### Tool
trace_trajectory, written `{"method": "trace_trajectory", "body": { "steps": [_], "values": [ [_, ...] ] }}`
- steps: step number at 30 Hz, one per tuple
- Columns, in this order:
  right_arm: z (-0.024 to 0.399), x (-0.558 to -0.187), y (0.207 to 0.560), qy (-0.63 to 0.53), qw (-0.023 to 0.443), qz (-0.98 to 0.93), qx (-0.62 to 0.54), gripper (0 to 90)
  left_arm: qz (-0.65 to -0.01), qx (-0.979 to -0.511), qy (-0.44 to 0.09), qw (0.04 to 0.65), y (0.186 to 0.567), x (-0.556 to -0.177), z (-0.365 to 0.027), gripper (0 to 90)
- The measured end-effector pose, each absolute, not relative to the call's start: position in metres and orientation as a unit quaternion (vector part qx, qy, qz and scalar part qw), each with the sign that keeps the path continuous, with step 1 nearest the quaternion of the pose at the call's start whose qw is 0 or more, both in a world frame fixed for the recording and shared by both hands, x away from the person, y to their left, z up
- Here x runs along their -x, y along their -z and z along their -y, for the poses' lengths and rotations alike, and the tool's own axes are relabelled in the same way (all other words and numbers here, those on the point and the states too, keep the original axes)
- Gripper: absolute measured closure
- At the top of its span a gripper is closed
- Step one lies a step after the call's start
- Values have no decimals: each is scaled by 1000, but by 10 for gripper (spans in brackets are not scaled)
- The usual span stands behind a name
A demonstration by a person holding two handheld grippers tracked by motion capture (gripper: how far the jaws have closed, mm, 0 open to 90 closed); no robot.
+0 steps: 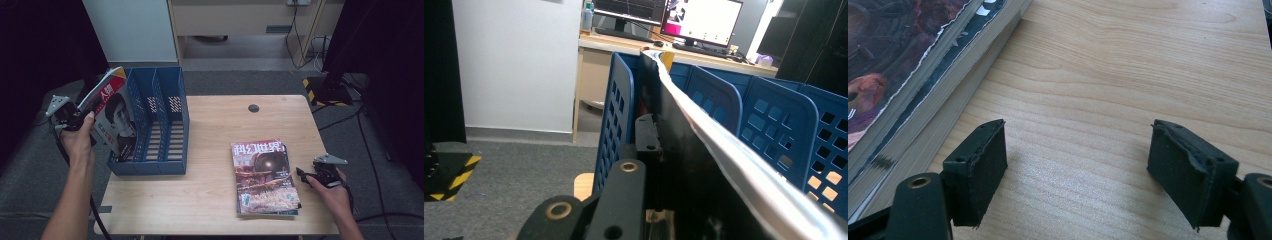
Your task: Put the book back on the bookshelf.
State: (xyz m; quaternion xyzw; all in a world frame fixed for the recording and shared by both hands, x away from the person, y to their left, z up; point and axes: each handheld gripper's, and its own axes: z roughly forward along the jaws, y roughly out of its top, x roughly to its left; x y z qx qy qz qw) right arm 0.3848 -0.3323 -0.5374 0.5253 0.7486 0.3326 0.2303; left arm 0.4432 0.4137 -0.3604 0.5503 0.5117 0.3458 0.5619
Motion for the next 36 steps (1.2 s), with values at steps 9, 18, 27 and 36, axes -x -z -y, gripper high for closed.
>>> {"method": "trace_trajectory", "body": {
  "steps": [9,18,27,36],
  "values": [
    [332,-385,537,-332,229,-750,-524,238,-510,-554,-344,561,361,-445,-412,861],
    [332,-385,537,-332,229,-749,-525,238,-509,-554,-347,560,362,-445,-413,862],
    [332,-385,537,-332,229,-750,-525,237,-508,-554,-354,557,361,-444,-415,861],
    [332,-385,537,-332,229,-750,-525,237,-510,-550,-353,559,364,-443,-418,859]
  ]
}}
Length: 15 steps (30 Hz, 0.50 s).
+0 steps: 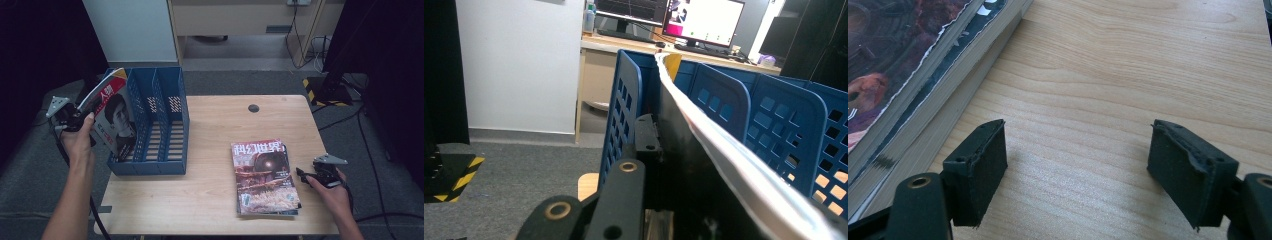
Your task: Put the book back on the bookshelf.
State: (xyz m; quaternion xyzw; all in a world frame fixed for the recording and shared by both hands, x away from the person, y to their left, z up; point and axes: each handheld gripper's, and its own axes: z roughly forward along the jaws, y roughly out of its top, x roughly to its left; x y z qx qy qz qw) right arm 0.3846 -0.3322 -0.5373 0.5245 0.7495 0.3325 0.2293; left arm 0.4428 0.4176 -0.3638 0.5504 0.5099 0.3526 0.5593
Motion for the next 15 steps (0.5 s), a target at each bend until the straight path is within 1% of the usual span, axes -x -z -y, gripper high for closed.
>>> {"method": "trace_trajectory", "body": {
  "steps": [6,15],
  "values": [
    [332,-385,537,-332,229,-749,-525,237,-510,-549,-354,560,366,-441,-418,857],
    [332,-385,537,-333,230,-748,-526,237,-518,-559,-355,542,365,-438,-415,854]
  ]
}}
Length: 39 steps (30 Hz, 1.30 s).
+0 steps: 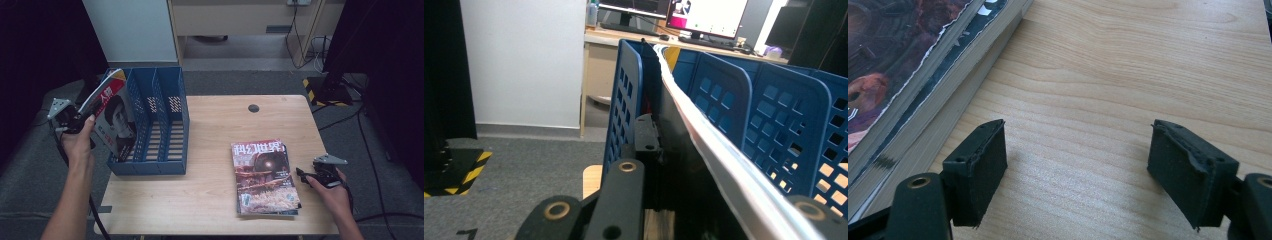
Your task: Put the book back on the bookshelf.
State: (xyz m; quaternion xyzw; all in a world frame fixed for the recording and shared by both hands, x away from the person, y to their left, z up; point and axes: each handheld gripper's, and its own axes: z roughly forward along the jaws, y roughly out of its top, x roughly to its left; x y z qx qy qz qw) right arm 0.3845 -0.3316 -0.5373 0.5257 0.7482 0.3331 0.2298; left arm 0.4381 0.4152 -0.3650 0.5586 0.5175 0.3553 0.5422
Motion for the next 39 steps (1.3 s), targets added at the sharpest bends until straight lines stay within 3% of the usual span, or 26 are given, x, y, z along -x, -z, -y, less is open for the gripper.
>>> {"method": "trace_trajectory", "body": {
  "steps": [24,39],
  "values": [
    [331,-385,537,-333,229,-750,-524,230,-532,-567,-339,529,361,-437,-416,825],
    [330,-385,538,-333,228,-749,-525,214,-524,-567,-343,535,365,-429,-419,589]
  ]
}}
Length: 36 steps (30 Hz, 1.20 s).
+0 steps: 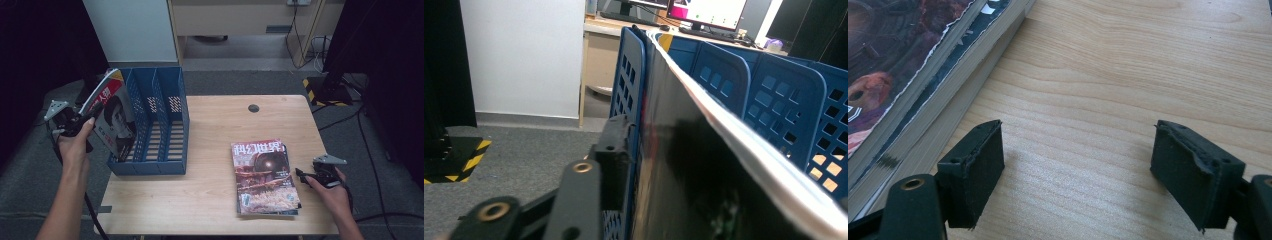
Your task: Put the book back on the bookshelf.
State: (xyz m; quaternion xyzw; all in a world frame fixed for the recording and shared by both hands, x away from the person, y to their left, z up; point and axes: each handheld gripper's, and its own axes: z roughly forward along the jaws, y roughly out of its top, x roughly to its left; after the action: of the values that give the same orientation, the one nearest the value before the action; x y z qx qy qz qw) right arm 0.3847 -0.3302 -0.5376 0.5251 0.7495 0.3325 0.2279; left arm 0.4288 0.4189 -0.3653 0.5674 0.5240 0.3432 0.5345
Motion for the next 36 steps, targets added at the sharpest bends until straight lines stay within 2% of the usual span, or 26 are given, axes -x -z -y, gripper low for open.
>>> {"method": "trace_trajectory", "body": {
  "steps": [7,10,15,28,36],
  "values": [
    [330,-385,538,-333,227,-750,-524,201,-515,-579,-350,527,367,-419,-418,468],
    [329,-385,538,-332,227,-750,-524,198,-513,-582,-349,526,368,-418,-419,482],
    [329,-385,538,-332,226,-751,-524,194,-513,-584,-349,523,371,-416,-418,451],
    [329,-385,538,-331,225,-753,-522,184,-510,-600,-343,512,384,-396,-417,292],
    [329,-385,538,-330,226,-755,-520,177,-514,-600,-334,514,399,-380,-414,270]
  ]
}}
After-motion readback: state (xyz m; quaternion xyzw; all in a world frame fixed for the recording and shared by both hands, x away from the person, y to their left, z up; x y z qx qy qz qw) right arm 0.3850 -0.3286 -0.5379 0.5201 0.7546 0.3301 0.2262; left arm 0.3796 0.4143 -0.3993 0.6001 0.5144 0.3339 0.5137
